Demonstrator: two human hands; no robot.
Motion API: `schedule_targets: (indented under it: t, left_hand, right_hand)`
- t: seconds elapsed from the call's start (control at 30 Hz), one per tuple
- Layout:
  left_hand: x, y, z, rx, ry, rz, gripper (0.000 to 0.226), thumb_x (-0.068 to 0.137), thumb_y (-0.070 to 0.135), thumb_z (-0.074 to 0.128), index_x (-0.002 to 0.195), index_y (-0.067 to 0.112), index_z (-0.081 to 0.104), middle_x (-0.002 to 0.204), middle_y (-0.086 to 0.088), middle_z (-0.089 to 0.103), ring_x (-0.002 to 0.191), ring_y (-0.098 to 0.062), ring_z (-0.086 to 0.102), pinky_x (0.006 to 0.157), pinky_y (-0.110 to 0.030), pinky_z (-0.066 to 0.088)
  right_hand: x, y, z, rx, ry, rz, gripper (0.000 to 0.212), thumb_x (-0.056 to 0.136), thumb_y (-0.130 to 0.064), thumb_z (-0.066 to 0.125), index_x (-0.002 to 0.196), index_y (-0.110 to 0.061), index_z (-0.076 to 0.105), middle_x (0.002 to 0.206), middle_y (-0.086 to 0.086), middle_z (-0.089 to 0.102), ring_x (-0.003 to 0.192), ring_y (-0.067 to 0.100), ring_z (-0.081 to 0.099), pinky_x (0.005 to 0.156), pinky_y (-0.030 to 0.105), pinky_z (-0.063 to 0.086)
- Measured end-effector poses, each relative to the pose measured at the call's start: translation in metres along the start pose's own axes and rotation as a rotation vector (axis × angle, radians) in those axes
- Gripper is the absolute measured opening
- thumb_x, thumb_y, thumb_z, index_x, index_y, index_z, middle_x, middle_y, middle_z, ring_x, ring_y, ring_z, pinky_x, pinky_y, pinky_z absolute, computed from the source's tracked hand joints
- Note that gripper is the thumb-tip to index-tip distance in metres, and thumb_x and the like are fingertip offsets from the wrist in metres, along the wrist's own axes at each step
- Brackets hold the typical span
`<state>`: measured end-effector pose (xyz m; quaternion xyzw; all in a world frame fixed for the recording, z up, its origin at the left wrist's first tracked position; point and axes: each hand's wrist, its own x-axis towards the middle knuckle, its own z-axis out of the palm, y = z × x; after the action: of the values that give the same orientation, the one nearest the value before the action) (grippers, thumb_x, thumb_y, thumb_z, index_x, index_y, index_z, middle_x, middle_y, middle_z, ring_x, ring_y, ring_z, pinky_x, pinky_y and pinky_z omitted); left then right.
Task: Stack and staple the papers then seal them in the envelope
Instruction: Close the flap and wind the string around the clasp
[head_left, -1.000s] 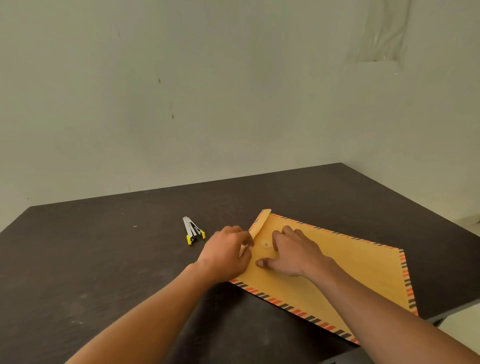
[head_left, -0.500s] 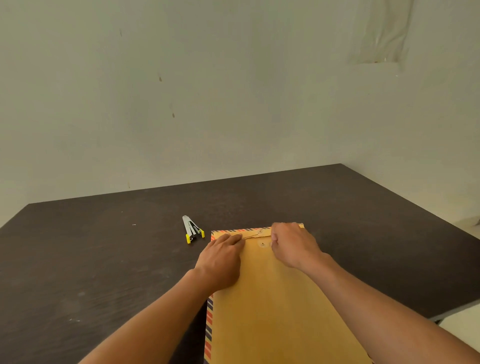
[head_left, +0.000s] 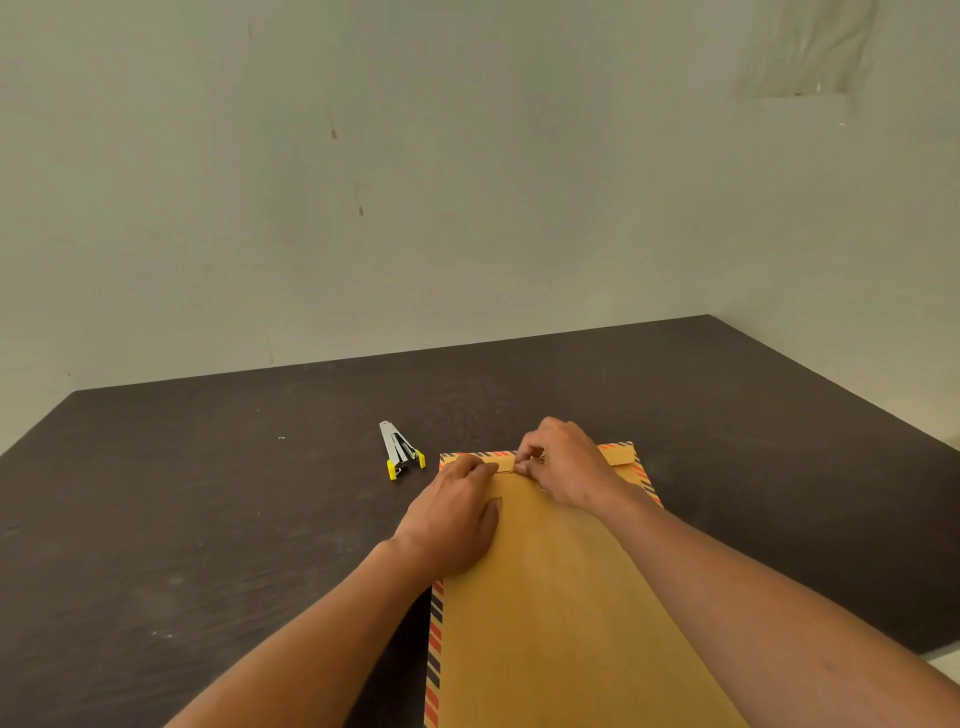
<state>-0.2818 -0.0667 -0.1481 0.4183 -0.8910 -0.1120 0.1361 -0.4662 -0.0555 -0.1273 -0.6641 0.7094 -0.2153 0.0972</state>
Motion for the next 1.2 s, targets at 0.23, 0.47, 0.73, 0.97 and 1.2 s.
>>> schedule_targets:
  t: [0.23, 0.47, 0.73, 0.97, 1.2]
  left_hand:
    - [0.002, -0.004, -0.005, -0.039, 0.011, -0.081, 0.069, 0.096, 0.046, 0.054, 0.154, 0.019, 0.030, 0.150, -0.001, 0.040, 0.141, -0.021, 0.033, 0.115, -0.033, 0.031]
    - [0.001, 0.001, -0.005, 0.019, 0.009, -0.068, 0.057, 0.098, 0.044, 0.050, 0.147, 0.016, 0.042, 0.148, -0.004, 0.041, 0.139, -0.023, 0.034, 0.113, -0.032, 0.032]
    - [0.001, 0.000, -0.004, 0.008, 0.026, -0.063, 0.059, 0.098, 0.045, 0.049, 0.148, 0.016, 0.040, 0.144, -0.003, 0.041, 0.136, -0.022, 0.036, 0.113, -0.030, 0.031]
    - [0.001, -0.002, -0.005, -0.137, 0.057, -0.114, 0.081, 0.093, 0.044, 0.060, 0.157, 0.019, 0.016, 0.149, -0.002, 0.042, 0.141, -0.022, 0.036, 0.116, -0.033, 0.030]
    - [0.001, -0.003, -0.003, -0.135, 0.070, -0.106, 0.073, 0.093, 0.044, 0.060, 0.152, 0.020, 0.026, 0.145, -0.001, 0.042, 0.136, -0.020, 0.040, 0.112, -0.031, 0.034]
  right_hand:
    - [0.005, 0.004, 0.000, 0.013, -0.129, 0.025, 0.012, 0.102, -0.021, 0.053, 0.098, -0.025, 0.063, 0.116, -0.002, 0.055, 0.116, 0.020, 0.046, 0.101, 0.043, 0.045]
    - [0.005, 0.013, -0.002, 0.160, -0.088, 0.016, 0.013, 0.103, -0.017, 0.054, 0.093, -0.022, 0.060, 0.108, -0.005, 0.057, 0.112, 0.021, 0.051, 0.096, 0.038, 0.046]
    - [0.003, 0.000, 0.005, 0.174, -0.103, -0.004, 0.013, 0.095, -0.029, 0.068, 0.108, -0.030, 0.068, 0.097, -0.010, 0.065, 0.098, 0.015, 0.058, 0.089, 0.041, 0.054]
    - [0.005, -0.007, 0.005, 0.082, -0.087, -0.008, 0.008, 0.092, -0.028, 0.073, 0.098, -0.025, 0.078, 0.100, -0.008, 0.063, 0.106, 0.017, 0.055, 0.092, 0.043, 0.052]
    - [0.006, -0.008, 0.003, 0.106, -0.192, 0.048, 0.018, 0.104, -0.022, 0.050, 0.095, -0.025, 0.065, 0.108, -0.008, 0.058, 0.117, 0.021, 0.049, 0.105, 0.049, 0.042]
